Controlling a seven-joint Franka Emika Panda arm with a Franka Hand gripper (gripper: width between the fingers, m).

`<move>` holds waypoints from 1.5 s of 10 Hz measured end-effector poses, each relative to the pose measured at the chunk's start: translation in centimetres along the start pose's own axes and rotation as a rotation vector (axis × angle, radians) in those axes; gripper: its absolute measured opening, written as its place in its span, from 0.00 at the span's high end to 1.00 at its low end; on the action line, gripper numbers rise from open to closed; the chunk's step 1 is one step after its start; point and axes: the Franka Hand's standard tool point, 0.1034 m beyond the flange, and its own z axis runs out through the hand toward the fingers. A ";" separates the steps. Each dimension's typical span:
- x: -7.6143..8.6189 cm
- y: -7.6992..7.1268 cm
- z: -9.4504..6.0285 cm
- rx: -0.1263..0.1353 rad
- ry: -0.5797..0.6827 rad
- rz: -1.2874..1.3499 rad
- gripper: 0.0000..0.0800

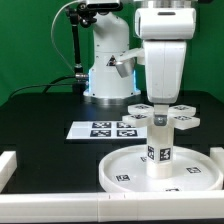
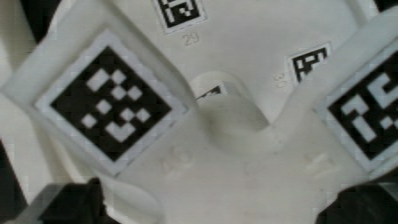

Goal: Assemble round table

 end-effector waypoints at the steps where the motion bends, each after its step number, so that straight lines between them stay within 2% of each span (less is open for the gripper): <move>1: 0.0 0.0 0.1 0.001 0.000 0.002 0.19; 3: 0.0 0.0 0.1 0.001 0.000 0.009 0.19; 4: -0.3 0.0 0.1 0.002 -0.001 0.012 0.36; 5: -0.4 -0.1 0.2 0.009 -0.002 0.015 0.36; 6: -0.4 -0.1 0.2 0.009 -0.002 0.027 0.45; 9: -0.4 -0.1 0.2 0.009 -0.001 0.102 0.45; 14: -0.4 -0.3 0.3 0.016 0.005 0.678 0.44; 15: -0.2 -0.3 0.3 0.010 0.008 0.746 0.44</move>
Offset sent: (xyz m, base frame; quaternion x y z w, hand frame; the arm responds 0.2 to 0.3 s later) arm -0.0004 -0.0011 0.0035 0.0003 0.0209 -0.0065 0.9998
